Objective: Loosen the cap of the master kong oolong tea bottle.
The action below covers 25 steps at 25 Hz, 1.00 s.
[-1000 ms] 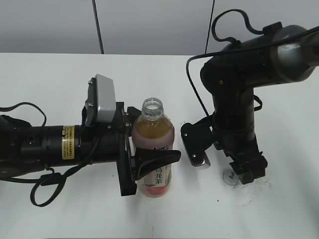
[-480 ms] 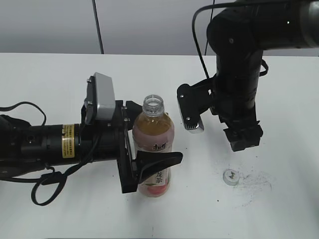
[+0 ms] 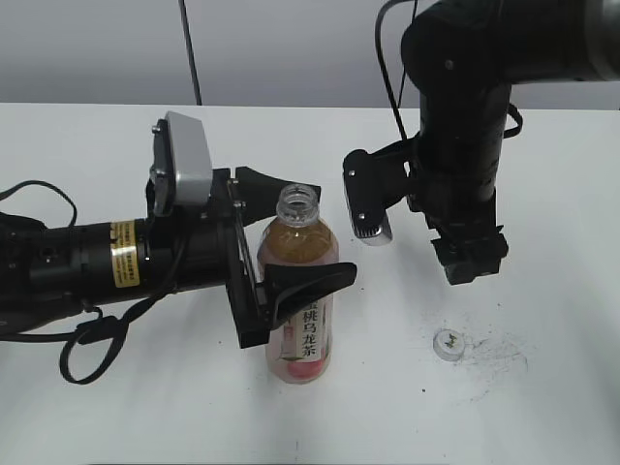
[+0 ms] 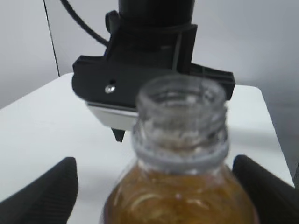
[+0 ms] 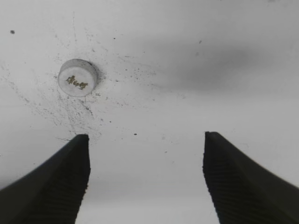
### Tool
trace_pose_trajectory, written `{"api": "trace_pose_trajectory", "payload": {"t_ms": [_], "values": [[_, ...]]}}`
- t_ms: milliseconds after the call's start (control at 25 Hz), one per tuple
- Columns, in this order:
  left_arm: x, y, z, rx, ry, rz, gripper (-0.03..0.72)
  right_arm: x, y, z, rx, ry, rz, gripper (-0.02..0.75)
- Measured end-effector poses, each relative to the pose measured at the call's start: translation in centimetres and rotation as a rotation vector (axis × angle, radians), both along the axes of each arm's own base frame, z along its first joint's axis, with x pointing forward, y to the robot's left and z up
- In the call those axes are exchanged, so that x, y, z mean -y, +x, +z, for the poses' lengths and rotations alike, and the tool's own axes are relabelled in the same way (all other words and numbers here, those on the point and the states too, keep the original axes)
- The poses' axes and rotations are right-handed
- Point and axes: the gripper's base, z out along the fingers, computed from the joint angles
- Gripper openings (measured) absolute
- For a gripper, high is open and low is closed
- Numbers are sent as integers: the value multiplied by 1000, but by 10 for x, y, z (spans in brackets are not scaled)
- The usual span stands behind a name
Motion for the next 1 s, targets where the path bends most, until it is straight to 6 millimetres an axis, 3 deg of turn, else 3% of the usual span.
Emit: {"api": "trace_pose_trajectory", "payload": {"t_ms": [240, 480, 720, 1000], "values": [[-1, -2, 22, 54, -38, 8, 591, -3, 4, 11, 12, 8, -63, 565], [-4, -4, 46, 102, -87, 26, 591, -8, 12, 35, 61, 47, -238, 565], [-9, -13, 83, 142, -137, 42, 591, -9, 13, 40, 86, 72, -441, 565], [-28, -27, 125, 168, -34, 187, 591, -8, 11, 48, 123, 116, -678, 565]]}}
